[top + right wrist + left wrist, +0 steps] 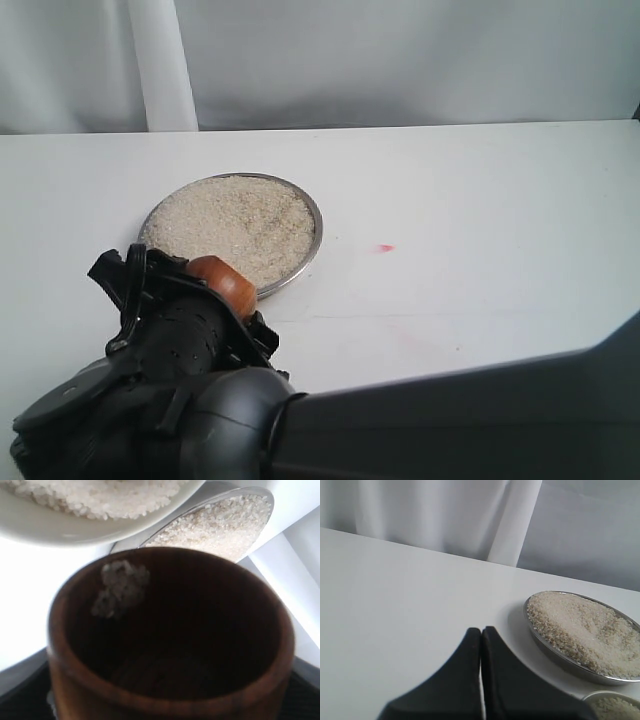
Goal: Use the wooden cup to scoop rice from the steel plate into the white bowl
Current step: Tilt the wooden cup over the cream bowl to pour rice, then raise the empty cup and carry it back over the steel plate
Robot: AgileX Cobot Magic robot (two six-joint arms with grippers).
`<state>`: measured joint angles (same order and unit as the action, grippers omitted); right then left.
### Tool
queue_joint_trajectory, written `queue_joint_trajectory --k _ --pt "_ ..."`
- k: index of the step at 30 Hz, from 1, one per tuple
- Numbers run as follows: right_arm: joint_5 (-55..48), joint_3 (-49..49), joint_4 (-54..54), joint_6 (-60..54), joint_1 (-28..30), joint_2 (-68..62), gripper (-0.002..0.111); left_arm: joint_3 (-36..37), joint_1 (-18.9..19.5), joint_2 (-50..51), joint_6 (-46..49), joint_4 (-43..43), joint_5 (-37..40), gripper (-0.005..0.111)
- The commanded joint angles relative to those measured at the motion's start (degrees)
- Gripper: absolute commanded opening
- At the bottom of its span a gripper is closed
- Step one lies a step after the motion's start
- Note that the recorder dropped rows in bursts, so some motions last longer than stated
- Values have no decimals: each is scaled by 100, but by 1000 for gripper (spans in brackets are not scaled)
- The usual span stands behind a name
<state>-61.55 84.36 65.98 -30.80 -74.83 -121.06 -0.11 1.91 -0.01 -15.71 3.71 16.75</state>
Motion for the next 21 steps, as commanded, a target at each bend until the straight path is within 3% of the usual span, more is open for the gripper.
queue_joint_trajectory --k 1,21 --pt "8 5 -15 -44 -4 83 0 11 -30 1 -7 -22 -38 0" --pt "34 5 438 -541 -114 72 0 11 -30 1 -7 -22 -38 0"
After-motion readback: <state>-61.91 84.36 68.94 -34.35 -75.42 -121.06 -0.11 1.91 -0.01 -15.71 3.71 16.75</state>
